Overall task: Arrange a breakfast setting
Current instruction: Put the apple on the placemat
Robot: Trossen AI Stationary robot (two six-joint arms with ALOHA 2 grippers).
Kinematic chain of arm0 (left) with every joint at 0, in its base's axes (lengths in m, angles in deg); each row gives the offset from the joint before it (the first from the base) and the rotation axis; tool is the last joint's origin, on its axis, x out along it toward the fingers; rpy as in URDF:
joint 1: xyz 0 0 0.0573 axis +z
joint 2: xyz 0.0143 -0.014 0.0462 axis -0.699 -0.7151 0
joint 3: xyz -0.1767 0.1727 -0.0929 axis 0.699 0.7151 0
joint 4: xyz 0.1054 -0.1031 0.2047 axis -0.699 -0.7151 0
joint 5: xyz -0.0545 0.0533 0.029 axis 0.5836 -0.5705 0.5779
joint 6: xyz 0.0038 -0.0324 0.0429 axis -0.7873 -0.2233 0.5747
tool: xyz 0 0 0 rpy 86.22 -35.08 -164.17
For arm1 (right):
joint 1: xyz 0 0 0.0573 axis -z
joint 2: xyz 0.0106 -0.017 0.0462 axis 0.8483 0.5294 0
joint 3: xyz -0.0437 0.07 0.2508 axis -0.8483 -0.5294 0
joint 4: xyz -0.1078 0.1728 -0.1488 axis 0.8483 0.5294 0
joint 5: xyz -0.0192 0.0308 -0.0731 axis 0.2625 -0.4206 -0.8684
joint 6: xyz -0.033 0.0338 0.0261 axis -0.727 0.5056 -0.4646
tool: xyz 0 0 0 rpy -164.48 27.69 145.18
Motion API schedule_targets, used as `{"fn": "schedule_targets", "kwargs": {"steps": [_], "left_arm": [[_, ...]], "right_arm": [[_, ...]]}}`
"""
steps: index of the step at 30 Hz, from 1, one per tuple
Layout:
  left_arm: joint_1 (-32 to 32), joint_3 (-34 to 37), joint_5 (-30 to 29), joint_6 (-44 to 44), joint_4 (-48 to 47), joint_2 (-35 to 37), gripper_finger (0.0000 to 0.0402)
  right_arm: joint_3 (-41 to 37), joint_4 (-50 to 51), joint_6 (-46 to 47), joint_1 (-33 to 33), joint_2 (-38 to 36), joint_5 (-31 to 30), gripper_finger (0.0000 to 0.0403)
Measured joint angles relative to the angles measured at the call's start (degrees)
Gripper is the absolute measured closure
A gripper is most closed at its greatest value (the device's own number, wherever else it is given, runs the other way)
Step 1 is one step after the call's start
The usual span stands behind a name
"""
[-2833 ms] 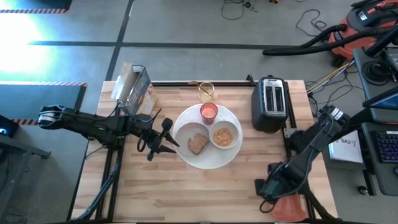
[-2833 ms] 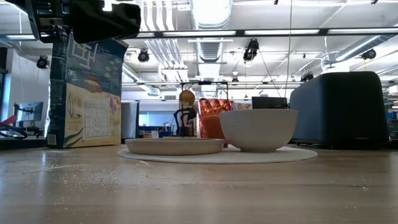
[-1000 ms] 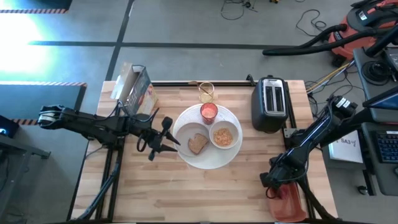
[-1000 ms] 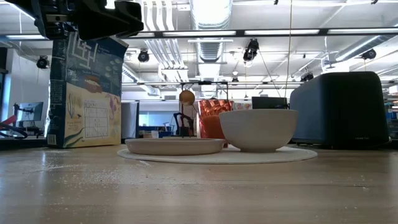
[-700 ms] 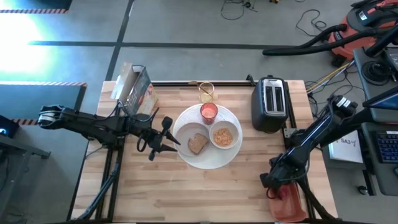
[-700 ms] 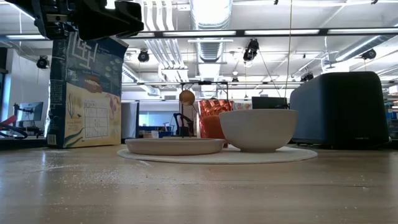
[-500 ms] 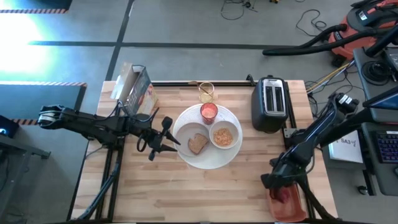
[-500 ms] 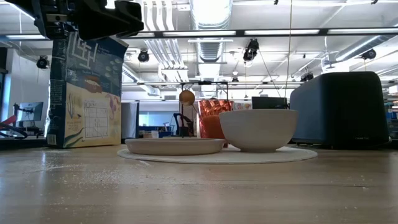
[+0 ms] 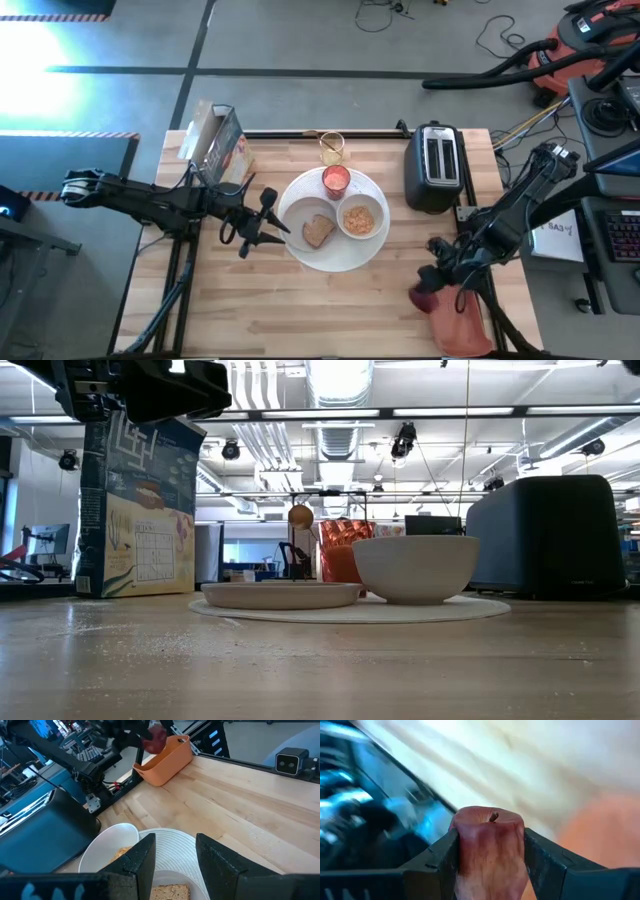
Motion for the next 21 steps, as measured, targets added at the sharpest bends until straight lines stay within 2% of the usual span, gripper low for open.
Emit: {"fn": "schedule_targets", "kwargs": {"steps": [8, 10, 14, 17, 19, 21], "left_arm": [[0.0, 0.0, 0.0, 0.0, 1.1, 0.0, 0.0277], [0.0, 0.0, 0.0, -0.1, 1.1, 0.0, 0.0277], [0.0, 0.0, 0.0, -0.2, 1.1, 0.0, 0.0277], [0.0, 0.0, 0.0, -0.2, 1.4, 0.0, 0.0277], [0.0, 0.0, 0.0, -0.2, 1.5, 0.0, 0.0277], [0.0, 0.0, 0.0, -0.2, 1.5, 0.0, 0.0277]], "right_arm": [[1.5, -0.4, -21.9, 2.1, 1.9, -34.5, 0.0229], [1.5, -0.5, -26.2, 3.1, 3.6, -41.4, 0.0229], [1.5, -0.7, -30.0, 6.0, 9.4, -50.4, 0.0229], [1.5, -0.7, -28.4, 8.6, 14.6, -55.7, 0.0229], [1.5, -0.7, -25.5, 10.3, 17.9, -57.0, 0.0229], [1.5, -0.7, -23.2, 11.7, 20.8, -55.7, 0.0229]]}}
